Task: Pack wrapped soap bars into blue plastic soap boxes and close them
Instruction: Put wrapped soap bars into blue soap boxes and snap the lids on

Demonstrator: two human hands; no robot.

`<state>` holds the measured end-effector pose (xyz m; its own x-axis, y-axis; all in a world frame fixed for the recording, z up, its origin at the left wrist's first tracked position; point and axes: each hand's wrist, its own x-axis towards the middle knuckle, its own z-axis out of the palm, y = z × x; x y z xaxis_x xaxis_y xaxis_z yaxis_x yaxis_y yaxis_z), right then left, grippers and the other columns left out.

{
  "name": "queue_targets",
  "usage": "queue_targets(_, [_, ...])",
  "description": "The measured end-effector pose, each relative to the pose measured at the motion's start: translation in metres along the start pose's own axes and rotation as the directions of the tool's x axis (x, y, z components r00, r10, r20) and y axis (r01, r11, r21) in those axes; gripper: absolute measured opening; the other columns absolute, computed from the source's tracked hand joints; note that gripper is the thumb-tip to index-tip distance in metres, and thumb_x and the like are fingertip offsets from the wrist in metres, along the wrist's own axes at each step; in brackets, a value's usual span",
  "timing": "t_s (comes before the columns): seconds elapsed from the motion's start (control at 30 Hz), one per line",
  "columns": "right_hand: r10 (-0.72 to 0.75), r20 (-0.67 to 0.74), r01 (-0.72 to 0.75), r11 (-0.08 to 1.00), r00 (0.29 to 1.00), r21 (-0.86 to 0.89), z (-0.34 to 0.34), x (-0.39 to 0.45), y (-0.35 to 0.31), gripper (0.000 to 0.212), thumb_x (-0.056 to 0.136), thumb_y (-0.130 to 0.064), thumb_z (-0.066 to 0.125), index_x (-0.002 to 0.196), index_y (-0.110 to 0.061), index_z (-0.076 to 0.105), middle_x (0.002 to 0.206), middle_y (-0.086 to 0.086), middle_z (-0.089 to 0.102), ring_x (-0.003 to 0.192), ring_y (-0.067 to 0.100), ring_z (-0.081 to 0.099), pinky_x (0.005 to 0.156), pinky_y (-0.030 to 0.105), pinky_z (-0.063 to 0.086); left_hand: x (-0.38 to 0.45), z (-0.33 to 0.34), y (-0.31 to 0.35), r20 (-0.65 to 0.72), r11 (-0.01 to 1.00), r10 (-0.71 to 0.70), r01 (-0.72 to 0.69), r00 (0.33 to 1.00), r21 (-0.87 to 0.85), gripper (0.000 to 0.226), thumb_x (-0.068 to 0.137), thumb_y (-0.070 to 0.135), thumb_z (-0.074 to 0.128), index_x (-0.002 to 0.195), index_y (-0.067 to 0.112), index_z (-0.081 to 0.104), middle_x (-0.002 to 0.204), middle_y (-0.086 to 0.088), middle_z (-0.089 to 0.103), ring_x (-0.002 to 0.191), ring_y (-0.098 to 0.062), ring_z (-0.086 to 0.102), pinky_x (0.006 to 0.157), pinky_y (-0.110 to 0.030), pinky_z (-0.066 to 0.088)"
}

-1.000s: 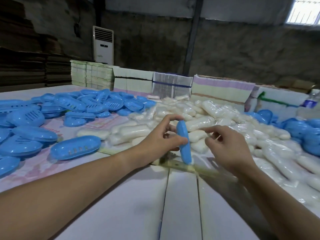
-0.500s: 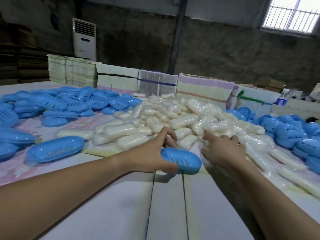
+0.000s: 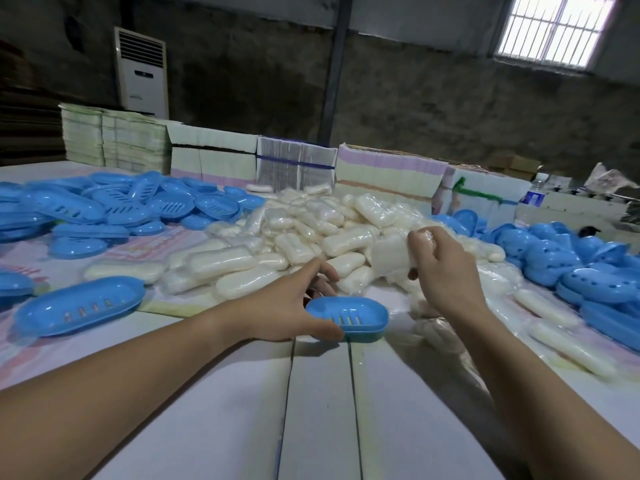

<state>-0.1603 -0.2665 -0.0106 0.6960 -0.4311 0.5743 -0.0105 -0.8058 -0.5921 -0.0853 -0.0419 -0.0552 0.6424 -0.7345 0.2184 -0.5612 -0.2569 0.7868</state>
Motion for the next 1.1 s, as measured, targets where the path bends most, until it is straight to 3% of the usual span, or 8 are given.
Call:
queue_targets(0.13, [0.098,0.126,-0.132,0.944,0.987,0.301,0.004,-0.011,-0.012,0.021,0.094,-0.045,0.05,0.096,-0.027,0.061,0.065,0.004,0.065,0.048,0.006,0.058,0.055,0.031,0.045,0.002,0.001,-0.004,-0.056,1.0,0.005,-0.005,0.998,0.003,0.07,0.06,0.034,0.088,0.113,0.044,0.044,0.108,0.012,0.065,0.097,-0.012,0.067,0.092,-0.036,0.055])
queue_targets(0.23, [0.072,0.276,-0.118,0.981,0.958,0.153,0.018,-0.021,-0.017,0.018,0.095,-0.042,0.05,0.095,-0.027,0.06,0.079,0.002,0.066,0.061,0.009,0.062,0.058,0.031,0.047,0.002,0.002,-0.005,-0.08,1.0,0.014,-0.014,0.997,-0.003,0.071,0.058,0.037,0.087,0.112,0.045,0.043,0.105,0.01,0.064,0.098,-0.012,0.066,0.091,-0.036,0.055])
queue_targets(0.33, [-0.028,0.245,0.029,1.0,0.969,0.0,0.026,-0.027,-0.022,0.025,0.095,-0.043,0.043,0.099,-0.023,0.058,0.088,0.005,0.065,0.085,0.026,0.058,0.075,0.04,0.046,0.002,0.002,-0.006,-0.086,1.0,0.02,-0.019,0.996,0.007,0.07,0.055,0.041,0.086,0.109,0.047,0.043,0.104,0.011,0.064,0.095,-0.009,0.064,0.087,-0.031,0.055])
queue_targets(0.43, [-0.043,0.226,0.071,0.99,0.973,-0.12,0.027,-0.029,-0.025,0.032,0.096,-0.045,0.036,0.103,-0.022,0.055,0.094,0.009,0.064,0.091,0.032,0.055,0.075,0.04,0.041,0.003,0.003,-0.008,-0.103,1.0,0.029,-0.027,0.994,0.014,0.066,0.059,0.035,0.088,0.109,0.044,0.046,0.102,0.011,0.065,0.096,-0.009,0.063,0.083,-0.025,0.054])
queue_targets(0.63, [0.0,0.24,0.048,0.98,0.971,-0.195,0.03,-0.029,-0.022,0.037,0.097,-0.044,0.032,0.07,-0.021,0.04,0.078,0.006,0.054,0.086,0.034,0.053,0.067,0.037,0.032,0.001,0.003,-0.008,-0.129,0.999,0.037,-0.036,0.991,0.009,0.062,0.061,0.029,0.09,0.106,0.044,0.05,0.101,0.01,0.066,0.092,-0.007,0.063,0.078,-0.021,0.053])
queue_targets(0.8, [-0.04,0.371,0.204,0.886,0.928,-0.415,0.033,-0.034,-0.02,0.034,0.1,-0.042,0.035,0.093,-0.016,0.056,0.092,0.009,0.06,0.094,0.034,0.057,0.071,0.037,0.04,0.0,0.002,-0.007,-0.121,0.998,0.044,-0.038,0.992,0.046,0.064,0.063,0.028,0.09,0.11,0.044,0.049,0.103,0.015,0.065,0.094,-0.001,0.062,0.077,-0.017,0.055])
queue_targets(0.97, [-0.152,0.254,0.259,0.846,0.955,-0.467,0.044,-0.045,-0.032,0.04,0.098,-0.048,0.036,0.112,-0.023,0.063,0.109,0.003,0.064,0.107,0.029,0.051,0.083,0.039,0.039,-0.001,0.002,-0.005,-0.127,0.998,0.039,-0.033,0.991,0.045,0.065,0.062,0.028,0.089,0.111,0.043,0.05,0.105,0.013,0.065,0.094,-0.005,0.063,0.076,-0.019,0.055])
queue_targets(1.1, [-0.119,0.316,0.216,0.932,0.941,-0.292,0.027,-0.03,-0.025,0.032,0.096,-0.037,0.042,0.114,-0.027,0.067,0.107,0.003,0.068,0.107,0.028,0.051,0.085,0.036,0.043,0.001,0.001,-0.003,-0.097,0.999,0.021,-0.018,0.995,0.033,0.06,0.065,0.025,0.089,0.11,0.039,0.052,0.11,0.01,0.066,0.101,-0.007,0.063,0.085,-0.025,0.055])
